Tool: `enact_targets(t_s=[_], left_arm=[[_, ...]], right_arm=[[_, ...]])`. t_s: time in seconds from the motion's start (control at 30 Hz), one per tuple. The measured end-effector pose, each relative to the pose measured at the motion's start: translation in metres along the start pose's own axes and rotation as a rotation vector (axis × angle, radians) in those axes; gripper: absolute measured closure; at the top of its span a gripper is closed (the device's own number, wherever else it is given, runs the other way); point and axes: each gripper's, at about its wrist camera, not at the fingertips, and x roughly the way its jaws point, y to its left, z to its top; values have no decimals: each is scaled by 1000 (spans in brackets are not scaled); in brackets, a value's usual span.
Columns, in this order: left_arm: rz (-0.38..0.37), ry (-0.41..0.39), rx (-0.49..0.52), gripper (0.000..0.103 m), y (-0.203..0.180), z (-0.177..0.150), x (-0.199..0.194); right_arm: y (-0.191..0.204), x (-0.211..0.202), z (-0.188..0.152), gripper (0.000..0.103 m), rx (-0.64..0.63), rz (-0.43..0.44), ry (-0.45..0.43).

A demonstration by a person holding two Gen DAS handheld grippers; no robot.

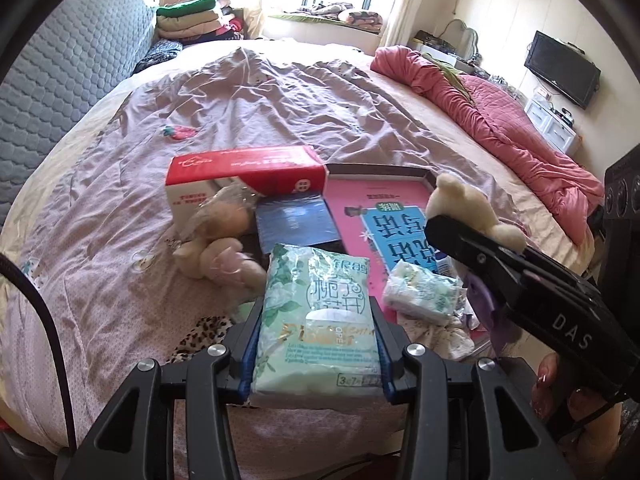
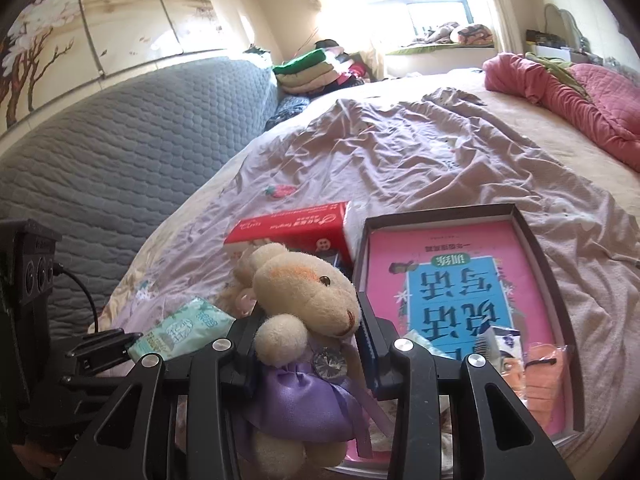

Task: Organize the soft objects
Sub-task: 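Lift the tissue pack with left tool while right tool carries teddy bear toward tray, then lower the tissue pack over tray with left tool while right tool lowers teddy bear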

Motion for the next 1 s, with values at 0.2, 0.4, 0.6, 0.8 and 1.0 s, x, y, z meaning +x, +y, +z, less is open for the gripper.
enact_targets(t_s=[0.2,0.4,0.6,0.8,1.0], left_arm=[[2,-10,21,57,-14,5,-3],[-6,-5,27,57,-24,11,-2],[-24,-14,45,57,-38,18,1],[-42,-12,75,57,-57,22,6],[-53,6,97,57,-72,24,16]], right_arm=[[-9,-7,3,63,18,-10,-20],[-22,-17,7,63,53,-17,-50],[-45,-30,11,63,85,-74,-89],[-70,-47,14,63,106,-164,-136],[-94,-58,14,63,152,-201,-163]])
